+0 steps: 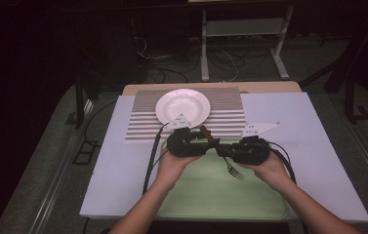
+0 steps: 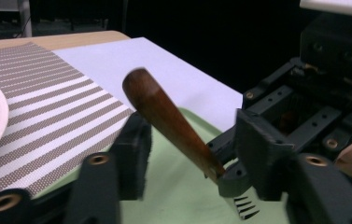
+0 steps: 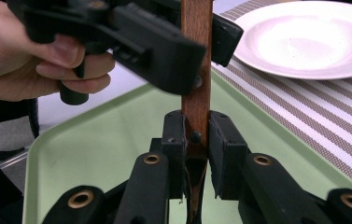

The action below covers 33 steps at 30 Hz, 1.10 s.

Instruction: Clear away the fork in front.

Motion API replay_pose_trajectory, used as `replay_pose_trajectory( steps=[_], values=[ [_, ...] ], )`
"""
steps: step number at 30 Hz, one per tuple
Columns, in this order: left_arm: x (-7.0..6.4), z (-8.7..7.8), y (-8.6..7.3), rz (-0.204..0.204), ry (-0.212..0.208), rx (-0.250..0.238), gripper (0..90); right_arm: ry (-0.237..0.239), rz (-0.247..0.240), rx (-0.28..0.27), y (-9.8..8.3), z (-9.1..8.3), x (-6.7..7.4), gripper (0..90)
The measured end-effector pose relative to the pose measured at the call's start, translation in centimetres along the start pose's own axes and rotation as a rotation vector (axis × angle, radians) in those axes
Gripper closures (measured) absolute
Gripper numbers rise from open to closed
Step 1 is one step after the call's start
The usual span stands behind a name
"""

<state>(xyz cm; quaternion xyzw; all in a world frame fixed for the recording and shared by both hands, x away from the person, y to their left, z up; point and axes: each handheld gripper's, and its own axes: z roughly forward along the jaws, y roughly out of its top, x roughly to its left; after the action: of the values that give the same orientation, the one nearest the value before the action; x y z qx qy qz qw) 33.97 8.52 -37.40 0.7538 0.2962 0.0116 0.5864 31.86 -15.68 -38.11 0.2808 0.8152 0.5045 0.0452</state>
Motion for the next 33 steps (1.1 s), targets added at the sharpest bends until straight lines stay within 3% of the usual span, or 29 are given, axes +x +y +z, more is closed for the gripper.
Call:
replay_pose_trajectory(
  steps=[10, 25, 33],
  values=[
    [0.2, -0.3, 0.1, -0.036, -0.006, -0.011, 67.0, -0.014, -0.013, -0.020, 0.3, 0.4, 0.4, 76.7],
    [-0.1, -0.4, 0.3, -0.044, -0.072, -0.025, 77.4, -0.008, -0.027, -0.041, 0.5, 0.4, 0.6, 75.1],
    [0.0, -1.4, 1.0, -0.027, -0.078, -0.035, 80.2, 0.017, -0.014, -0.089, 0.2, 0.0, -0.3, 41.4]
  ],
)
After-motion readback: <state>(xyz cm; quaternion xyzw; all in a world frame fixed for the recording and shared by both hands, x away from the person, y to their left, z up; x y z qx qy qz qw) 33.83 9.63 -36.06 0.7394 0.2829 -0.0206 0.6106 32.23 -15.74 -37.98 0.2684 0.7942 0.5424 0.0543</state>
